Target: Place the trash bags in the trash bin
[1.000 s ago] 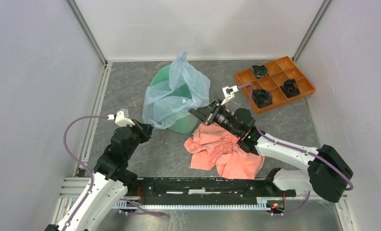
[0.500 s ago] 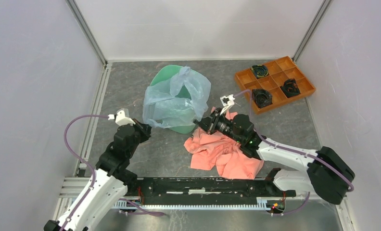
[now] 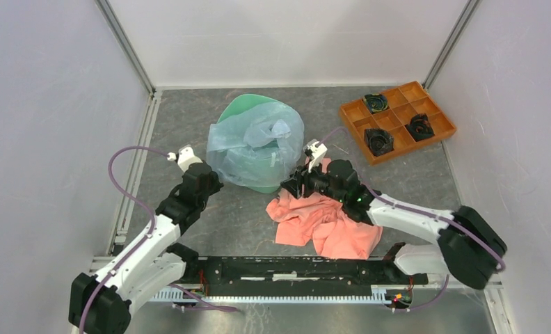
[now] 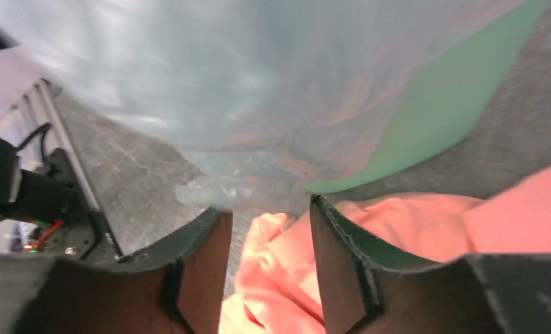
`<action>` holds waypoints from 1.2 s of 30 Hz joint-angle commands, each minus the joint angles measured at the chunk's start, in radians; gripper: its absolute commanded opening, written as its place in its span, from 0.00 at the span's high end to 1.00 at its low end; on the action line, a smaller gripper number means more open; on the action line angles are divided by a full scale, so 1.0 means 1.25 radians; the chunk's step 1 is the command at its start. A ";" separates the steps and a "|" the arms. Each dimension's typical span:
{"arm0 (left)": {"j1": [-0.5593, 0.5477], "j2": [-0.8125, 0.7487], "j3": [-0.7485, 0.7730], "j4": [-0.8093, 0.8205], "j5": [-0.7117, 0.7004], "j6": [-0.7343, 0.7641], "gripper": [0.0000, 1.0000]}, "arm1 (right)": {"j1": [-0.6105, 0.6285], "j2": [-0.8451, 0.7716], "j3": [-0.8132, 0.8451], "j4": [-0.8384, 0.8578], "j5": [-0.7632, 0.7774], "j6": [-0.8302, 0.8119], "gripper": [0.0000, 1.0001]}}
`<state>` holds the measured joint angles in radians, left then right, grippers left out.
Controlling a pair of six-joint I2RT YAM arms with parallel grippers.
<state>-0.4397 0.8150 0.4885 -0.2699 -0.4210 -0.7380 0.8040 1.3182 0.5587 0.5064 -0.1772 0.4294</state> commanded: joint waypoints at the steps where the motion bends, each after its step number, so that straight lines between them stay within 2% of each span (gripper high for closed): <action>1: 0.005 0.013 0.050 0.043 -0.066 0.056 0.98 | -0.003 -0.127 0.079 -0.241 0.110 -0.199 0.43; 3: 0.006 0.005 0.047 0.037 -0.063 0.045 0.98 | -0.003 -0.183 0.094 -0.317 0.195 -0.269 0.35; 7: 0.007 -0.023 0.036 0.039 -0.029 0.036 0.98 | -0.004 -0.243 0.166 -0.425 0.323 -0.337 0.26; 11: 0.007 -0.034 0.028 0.042 -0.026 0.038 0.98 | -0.004 -0.235 0.262 -0.451 0.302 -0.464 0.08; 15: 0.007 -0.025 0.029 0.034 -0.023 0.036 0.98 | -0.005 -0.195 0.358 -0.453 0.270 -0.515 0.02; 20: 0.007 -0.037 0.028 0.032 -0.016 0.030 0.98 | -0.001 -0.142 0.440 -0.457 0.123 -0.504 0.02; 23: 0.007 -0.042 0.028 0.038 -0.002 0.025 0.98 | 0.014 -0.117 0.462 -0.449 0.113 -0.471 0.02; 30: 0.007 -0.033 0.029 0.038 0.008 0.015 0.98 | 0.017 -0.066 0.476 -0.411 0.202 -0.361 0.02; 32: 0.007 -0.028 0.032 0.034 0.001 0.014 0.98 | 0.016 -0.044 0.468 -0.371 0.294 -0.345 0.02; 34: 0.008 -0.024 0.037 0.027 -0.013 0.014 0.98 | 0.011 -0.024 0.455 -0.356 0.439 -0.301 0.02; 36: 0.007 -0.018 0.041 0.027 -0.027 0.019 0.98 | -0.025 -0.023 0.408 -0.296 0.453 -0.280 0.10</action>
<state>-0.4377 0.7815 0.5121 -0.2554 -0.4107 -0.7238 0.8215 1.2778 1.1084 -0.0036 0.1947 -0.0139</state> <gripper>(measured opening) 0.025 0.964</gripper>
